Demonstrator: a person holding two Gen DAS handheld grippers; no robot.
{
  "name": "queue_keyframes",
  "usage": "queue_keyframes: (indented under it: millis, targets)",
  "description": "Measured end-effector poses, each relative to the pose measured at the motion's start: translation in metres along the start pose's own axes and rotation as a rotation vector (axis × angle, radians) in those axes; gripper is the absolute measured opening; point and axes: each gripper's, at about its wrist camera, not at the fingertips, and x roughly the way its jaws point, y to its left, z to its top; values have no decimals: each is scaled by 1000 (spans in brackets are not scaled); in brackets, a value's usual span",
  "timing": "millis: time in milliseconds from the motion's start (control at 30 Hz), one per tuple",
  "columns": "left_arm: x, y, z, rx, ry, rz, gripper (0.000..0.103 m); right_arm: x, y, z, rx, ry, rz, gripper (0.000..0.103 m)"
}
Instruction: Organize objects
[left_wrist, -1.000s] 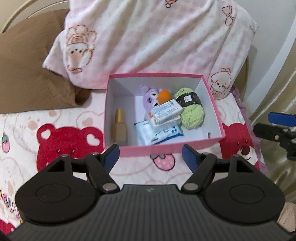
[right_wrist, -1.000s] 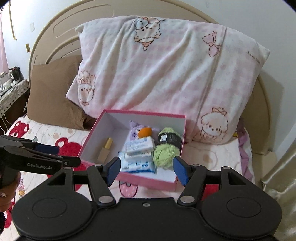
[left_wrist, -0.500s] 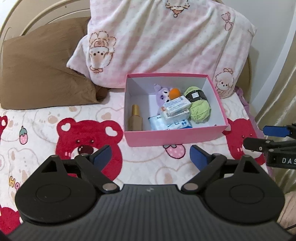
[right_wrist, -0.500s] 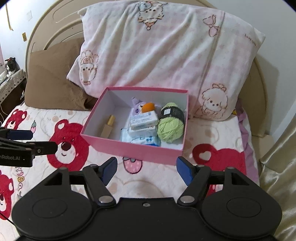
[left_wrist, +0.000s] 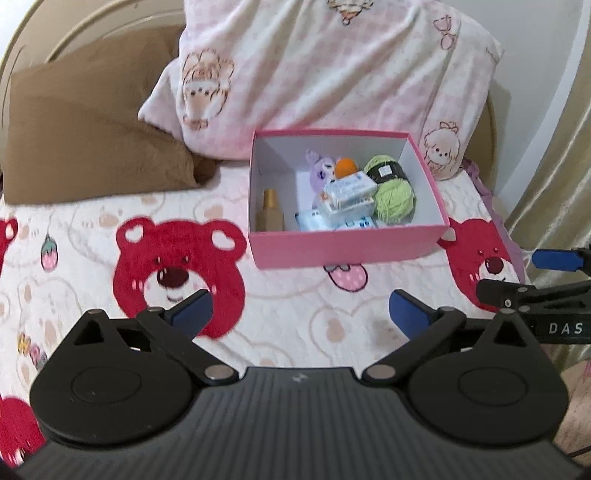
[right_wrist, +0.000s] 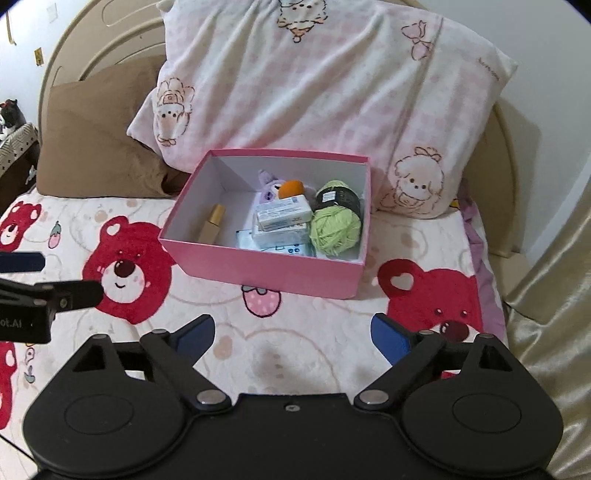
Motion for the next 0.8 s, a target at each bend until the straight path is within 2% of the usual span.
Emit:
queue_keyframes:
  millis: [167,300,533,667,800]
  targets:
    - [-4,2,-10,-63,-7,24,103,-2,-2,-4,31,14,-7,94]
    - [1,-2,-13,-51,57,90,103,-1,-3,-5,51,22,-21,94]
    - [5,-4,-16,-38,66,72,103,1,-8,-6,69,15,-47,94]
    - [4,-5,-18,-36,49,122,103,0,-11,-9,84,20,-43,94]
    - [1,-5,-19,-32,48,120,103,-2,-12,-13,104,22,-38,94]
